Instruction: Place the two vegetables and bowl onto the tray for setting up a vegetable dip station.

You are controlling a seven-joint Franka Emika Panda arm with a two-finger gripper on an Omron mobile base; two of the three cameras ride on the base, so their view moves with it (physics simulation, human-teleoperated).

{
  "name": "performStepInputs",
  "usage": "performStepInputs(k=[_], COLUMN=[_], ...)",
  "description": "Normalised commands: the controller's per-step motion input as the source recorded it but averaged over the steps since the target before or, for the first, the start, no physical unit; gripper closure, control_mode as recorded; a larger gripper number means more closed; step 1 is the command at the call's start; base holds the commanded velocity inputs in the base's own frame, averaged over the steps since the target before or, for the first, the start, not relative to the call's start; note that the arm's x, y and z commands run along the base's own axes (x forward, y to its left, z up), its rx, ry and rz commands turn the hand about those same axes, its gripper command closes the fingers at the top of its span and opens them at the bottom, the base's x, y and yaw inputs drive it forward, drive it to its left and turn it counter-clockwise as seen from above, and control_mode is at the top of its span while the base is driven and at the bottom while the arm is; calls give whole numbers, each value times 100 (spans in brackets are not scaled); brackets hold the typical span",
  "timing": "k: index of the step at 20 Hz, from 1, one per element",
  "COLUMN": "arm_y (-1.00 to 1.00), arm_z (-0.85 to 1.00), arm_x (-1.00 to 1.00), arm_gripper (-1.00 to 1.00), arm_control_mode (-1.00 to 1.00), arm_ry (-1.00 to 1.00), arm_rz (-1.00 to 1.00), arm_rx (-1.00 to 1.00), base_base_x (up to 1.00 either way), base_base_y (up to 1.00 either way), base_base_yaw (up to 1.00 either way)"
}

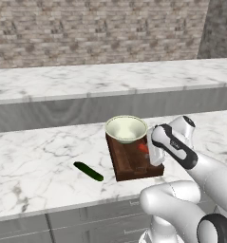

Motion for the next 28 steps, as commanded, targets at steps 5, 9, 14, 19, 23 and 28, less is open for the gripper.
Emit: performStepInputs(k=[5, 9, 14, 19, 23, 28], arm_y=[18, 10, 9, 5, 2, 1], arm_z=[-1, -2, -9, -15, -11, -11], arm_x=[7, 0, 1, 1, 4, 6], arm_gripper=[100, 100, 100, 100, 100, 100], arm_control_mode=[-100, -100, -100, -100, -100, -100], arm_ry=[0, 0, 0, 0, 0, 0], arm_rz=[0, 0, 0, 0, 0, 0], arm_rx=[0, 0, 0, 0, 4, 7], base_base_x=[0, 0, 0, 0, 0, 0], base_base_y=[0, 0, 0, 0, 0, 0], base_base_yaw=[0, 0, 0, 0, 0, 0])
